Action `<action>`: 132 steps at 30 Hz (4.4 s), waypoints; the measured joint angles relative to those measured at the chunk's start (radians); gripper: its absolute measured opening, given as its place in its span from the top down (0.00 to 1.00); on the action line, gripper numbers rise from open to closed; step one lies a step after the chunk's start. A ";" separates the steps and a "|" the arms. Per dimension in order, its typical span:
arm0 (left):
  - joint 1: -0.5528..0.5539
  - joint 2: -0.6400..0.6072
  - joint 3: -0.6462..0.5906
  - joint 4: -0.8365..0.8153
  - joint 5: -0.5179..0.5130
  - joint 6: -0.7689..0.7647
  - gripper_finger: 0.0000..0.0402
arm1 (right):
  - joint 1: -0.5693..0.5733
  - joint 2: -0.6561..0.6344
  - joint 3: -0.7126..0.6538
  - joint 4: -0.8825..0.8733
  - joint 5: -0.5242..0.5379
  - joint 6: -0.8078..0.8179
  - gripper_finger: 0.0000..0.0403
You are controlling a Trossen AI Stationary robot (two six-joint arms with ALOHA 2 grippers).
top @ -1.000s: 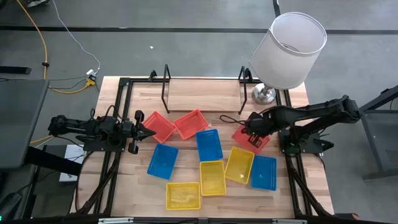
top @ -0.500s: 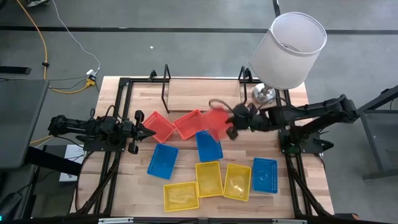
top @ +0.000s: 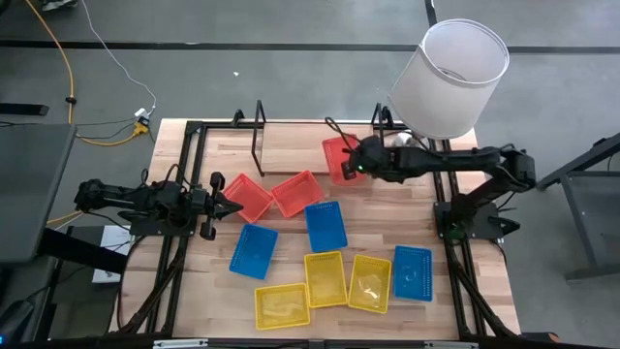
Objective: Stack baskets on shelf by color
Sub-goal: Put the right orange bin on the shelf, then stack the right orange bin on top of the other orange bin on the shelf
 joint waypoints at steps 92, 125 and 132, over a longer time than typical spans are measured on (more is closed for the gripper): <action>0.000 -0.001 0.000 0.000 -0.011 -0.042 0.99 | -0.127 0.444 0.445 0.061 -0.185 -0.789 1.00; 0.000 -0.001 0.000 0.006 -0.033 -0.042 0.99 | 0.098 0.246 0.444 -0.073 -0.151 -0.864 1.00; 0.000 0.000 0.000 0.006 -0.032 -0.098 0.99 | 0.247 0.228 0.424 -0.117 -0.096 -0.833 1.00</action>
